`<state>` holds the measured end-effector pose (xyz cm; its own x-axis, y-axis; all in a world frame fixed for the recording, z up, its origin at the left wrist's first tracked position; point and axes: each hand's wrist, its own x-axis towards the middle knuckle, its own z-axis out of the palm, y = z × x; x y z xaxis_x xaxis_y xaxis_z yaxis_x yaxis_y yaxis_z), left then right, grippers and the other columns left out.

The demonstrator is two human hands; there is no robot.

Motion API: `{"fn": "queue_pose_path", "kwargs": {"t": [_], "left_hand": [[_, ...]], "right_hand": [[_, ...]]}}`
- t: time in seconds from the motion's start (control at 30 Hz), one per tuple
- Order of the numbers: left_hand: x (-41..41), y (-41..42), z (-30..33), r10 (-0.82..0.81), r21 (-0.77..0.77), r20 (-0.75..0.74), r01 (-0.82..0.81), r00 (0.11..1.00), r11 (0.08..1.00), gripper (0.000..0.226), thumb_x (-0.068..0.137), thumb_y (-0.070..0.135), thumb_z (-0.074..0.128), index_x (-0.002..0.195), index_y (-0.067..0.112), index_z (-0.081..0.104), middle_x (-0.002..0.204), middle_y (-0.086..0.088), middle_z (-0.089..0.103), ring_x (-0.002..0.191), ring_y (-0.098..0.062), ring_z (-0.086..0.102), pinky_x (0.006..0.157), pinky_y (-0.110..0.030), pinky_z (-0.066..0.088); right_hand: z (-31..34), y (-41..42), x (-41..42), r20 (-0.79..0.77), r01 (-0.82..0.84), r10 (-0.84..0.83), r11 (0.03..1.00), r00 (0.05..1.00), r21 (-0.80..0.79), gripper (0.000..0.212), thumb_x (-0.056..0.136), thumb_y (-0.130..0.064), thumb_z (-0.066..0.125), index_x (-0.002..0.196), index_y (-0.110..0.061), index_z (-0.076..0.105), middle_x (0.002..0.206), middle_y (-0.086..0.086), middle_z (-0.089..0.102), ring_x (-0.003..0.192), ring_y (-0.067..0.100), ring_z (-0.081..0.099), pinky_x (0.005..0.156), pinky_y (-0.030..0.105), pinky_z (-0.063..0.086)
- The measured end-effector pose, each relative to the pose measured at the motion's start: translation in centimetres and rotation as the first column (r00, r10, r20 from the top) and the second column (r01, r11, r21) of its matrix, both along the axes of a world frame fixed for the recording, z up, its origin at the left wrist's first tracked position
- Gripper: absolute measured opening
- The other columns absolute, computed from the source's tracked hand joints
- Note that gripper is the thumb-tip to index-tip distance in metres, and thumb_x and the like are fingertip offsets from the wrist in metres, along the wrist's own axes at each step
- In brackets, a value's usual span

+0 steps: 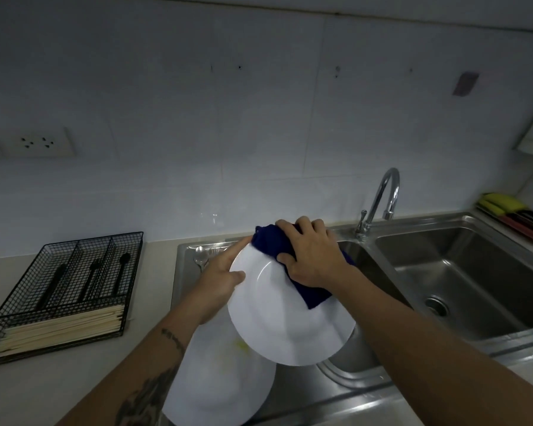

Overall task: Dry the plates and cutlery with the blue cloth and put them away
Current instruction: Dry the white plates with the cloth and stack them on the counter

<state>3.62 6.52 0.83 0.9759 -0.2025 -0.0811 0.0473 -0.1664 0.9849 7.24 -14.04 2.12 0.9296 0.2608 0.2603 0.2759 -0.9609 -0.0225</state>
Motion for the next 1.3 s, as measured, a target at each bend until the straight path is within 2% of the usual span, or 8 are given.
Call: {"fn": "queue_pose_path", "kwargs": {"t": [0.13, 0.23, 0.37, 0.57, 0.67, 0.8, 1.13, 1.3], "left_hand": [[-0.5, 0.7, -0.7, 0.149, -0.172, -0.048, -0.155, 0.988, 0.973, 0.072, 0.091, -0.016, 0.044, 0.125, 0.046, 0.057, 0.118, 0.015, 0.07, 0.1, -0.01, 0.068, 0.073, -0.031, 0.058], [-1.1, 1.5, -1.1, 0.231, -0.218, -0.113, -0.251, 0.966, 0.943, 0.073, 0.09, -0.014, 0.043, 0.124, 0.05, 0.055, 0.124, 0.01, 0.066, 0.106, -0.02, 0.063, 0.071, -0.033, 0.055], [-0.8, 2.1, -0.6, 0.064, -0.098, -0.125, -0.077, 0.99, 0.992, 0.077, 0.091, -0.01, 0.045, 0.129, 0.057, 0.045, 0.125, 0.014, 0.062, 0.105, -0.017, 0.063, 0.079, -0.037, 0.055], [0.5, 1.5, 1.3, -0.135, 0.101, -0.024, 0.136, 0.991, 0.985, 0.072, 0.095, -0.01, 0.041, 0.134, 0.048, 0.055, 0.132, 0.016, 0.063, 0.122, -0.013, 0.061, 0.105, -0.045, 0.047], [0.9, 0.5, 1.4, -0.082, 0.06, -0.014, 0.083, 0.997, 0.995, 0.069, 0.096, -0.011, 0.038, 0.13, 0.045, 0.059, 0.121, 0.009, 0.07, 0.112, -0.02, 0.067, 0.097, -0.045, 0.053], [1.0, -0.7, 1.1, 0.003, 0.072, 0.024, -0.004, 1.0, 0.997, 0.066, 0.1, -0.003, 0.039, 0.126, 0.055, 0.057, 0.112, 0.007, 0.073, 0.096, -0.026, 0.072, 0.082, -0.047, 0.059], [-0.3, 1.9, -0.1, 0.259, -0.103, -0.025, -0.26, 0.966, 0.96, 0.066, 0.097, -0.004, 0.041, 0.132, 0.05, 0.055, 0.116, 0.015, 0.069, 0.11, -0.03, 0.066, 0.085, -0.059, 0.055], [-1.2, 1.5, -0.4, 0.181, 0.054, 0.067, -0.185, 0.981, 0.981, 0.069, 0.094, -0.005, 0.04, 0.128, 0.053, 0.057, 0.119, 0.019, 0.067, 0.11, -0.016, 0.065, 0.092, -0.045, 0.056]], "right_hand": [[-0.3, -1.4, -0.1, -0.053, 0.105, -0.097, 0.976, 0.994, 0.19, 0.059, 0.095, -0.05, 0.052, 0.146, -0.029, 0.031, 0.128, 0.007, 0.052, 0.11, 0.032, 0.053, 0.088, 0.045, 0.049], [-0.9, -2.7, -0.4, -0.26, 0.265, -0.156, 0.844, 0.953, 0.466, 0.054, 0.095, -0.04, 0.06, 0.143, -0.025, 0.039, 0.129, 0.006, 0.059, 0.11, 0.03, 0.06, 0.091, 0.043, 0.051], [-1.3, -4.3, -0.7, -0.427, 0.304, -0.002, 0.704, 0.904, 0.642, 0.048, 0.093, -0.026, 0.068, 0.138, -0.029, 0.052, 0.123, -0.002, 0.066, 0.107, 0.021, 0.064, 0.096, 0.041, 0.053], [3.2, -4.0, 0.1, -0.429, 0.105, 0.206, 0.795, 0.88, 0.598, 0.035, 0.091, -0.018, 0.071, 0.122, -0.03, 0.064, 0.111, -0.008, 0.07, 0.102, 0.014, 0.067, 0.089, 0.032, 0.054], [5.4, -3.2, 0.1, -0.399, 0.049, 0.123, 0.918, 0.909, 0.395, 0.039, 0.09, -0.033, 0.069, 0.127, -0.033, 0.058, 0.116, -0.005, 0.065, 0.102, 0.02, 0.063, 0.087, 0.035, 0.052], [4.7, -1.2, -0.3, -0.166, 0.021, 0.003, 0.989, 0.986, 0.145, 0.054, 0.089, -0.049, 0.063, 0.137, -0.031, 0.046, 0.121, 0.001, 0.058, 0.108, 0.027, 0.057, 0.084, 0.037, 0.046], [-0.1, -4.7, -1.6, -0.215, 0.192, -0.102, 0.873, 0.971, 0.449, 0.056, 0.094, -0.052, 0.055, 0.141, -0.026, 0.041, 0.123, 0.005, 0.063, 0.104, 0.026, 0.062, 0.089, 0.046, 0.054], [-3.3, -4.0, -3.8, -0.311, 0.306, -0.167, 0.823, 0.936, 0.479, 0.058, 0.094, -0.049, 0.058, 0.141, -0.022, 0.037, 0.131, 0.006, 0.057, 0.112, 0.027, 0.059, 0.096, 0.048, 0.051]]}}
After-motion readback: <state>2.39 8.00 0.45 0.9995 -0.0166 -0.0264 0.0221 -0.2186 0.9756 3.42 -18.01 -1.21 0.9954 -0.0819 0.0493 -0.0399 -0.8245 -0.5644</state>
